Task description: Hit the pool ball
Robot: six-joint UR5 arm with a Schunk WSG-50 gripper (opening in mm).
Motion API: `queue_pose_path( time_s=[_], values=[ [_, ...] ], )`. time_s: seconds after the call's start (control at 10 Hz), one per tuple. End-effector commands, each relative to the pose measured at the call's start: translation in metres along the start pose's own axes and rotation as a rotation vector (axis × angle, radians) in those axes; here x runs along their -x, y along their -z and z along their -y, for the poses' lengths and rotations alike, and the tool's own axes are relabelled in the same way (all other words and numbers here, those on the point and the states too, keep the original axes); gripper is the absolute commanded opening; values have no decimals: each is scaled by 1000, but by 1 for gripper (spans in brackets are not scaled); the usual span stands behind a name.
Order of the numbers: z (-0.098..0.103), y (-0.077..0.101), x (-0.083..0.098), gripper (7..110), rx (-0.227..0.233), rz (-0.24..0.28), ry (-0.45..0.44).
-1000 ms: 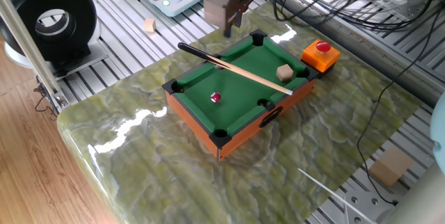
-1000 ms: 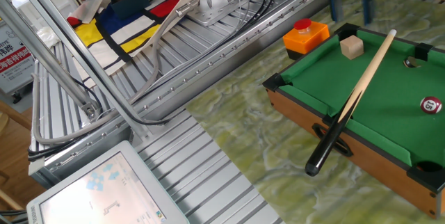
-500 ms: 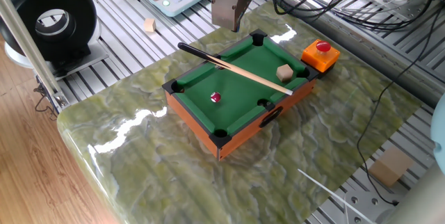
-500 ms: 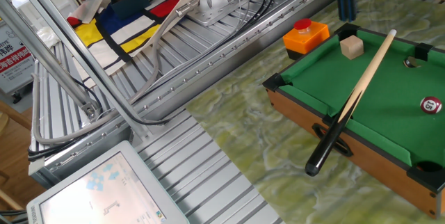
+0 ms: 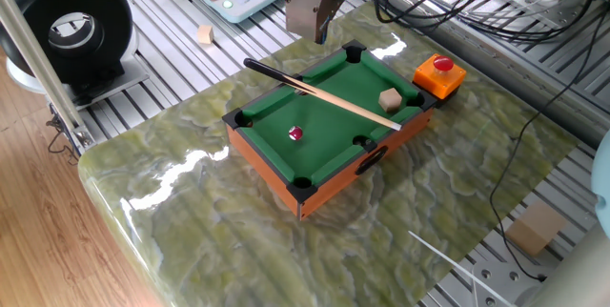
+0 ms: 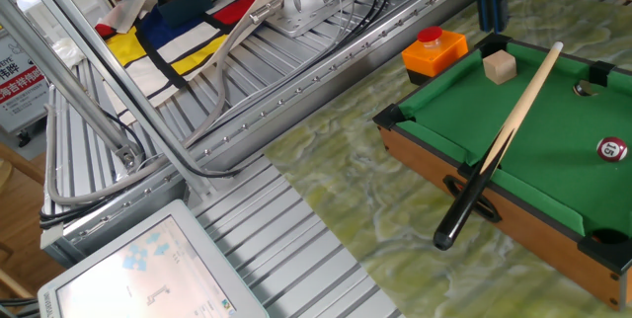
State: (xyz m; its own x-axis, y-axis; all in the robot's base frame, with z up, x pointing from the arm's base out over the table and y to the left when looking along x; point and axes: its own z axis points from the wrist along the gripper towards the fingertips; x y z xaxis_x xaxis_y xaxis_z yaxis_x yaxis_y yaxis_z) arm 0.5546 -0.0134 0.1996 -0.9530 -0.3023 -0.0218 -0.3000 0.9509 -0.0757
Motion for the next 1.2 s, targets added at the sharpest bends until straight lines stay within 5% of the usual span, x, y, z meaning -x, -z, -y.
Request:
queue_pose_path(
  time_s=[0.0, 0.4, 1.1],
  values=[
    [4, 1, 0, 7, -13, 2, -122],
    [-16, 2, 6, 7, 71, 17, -281],
    [-15, 2, 5, 7, 66, 13, -273]
  ],
)
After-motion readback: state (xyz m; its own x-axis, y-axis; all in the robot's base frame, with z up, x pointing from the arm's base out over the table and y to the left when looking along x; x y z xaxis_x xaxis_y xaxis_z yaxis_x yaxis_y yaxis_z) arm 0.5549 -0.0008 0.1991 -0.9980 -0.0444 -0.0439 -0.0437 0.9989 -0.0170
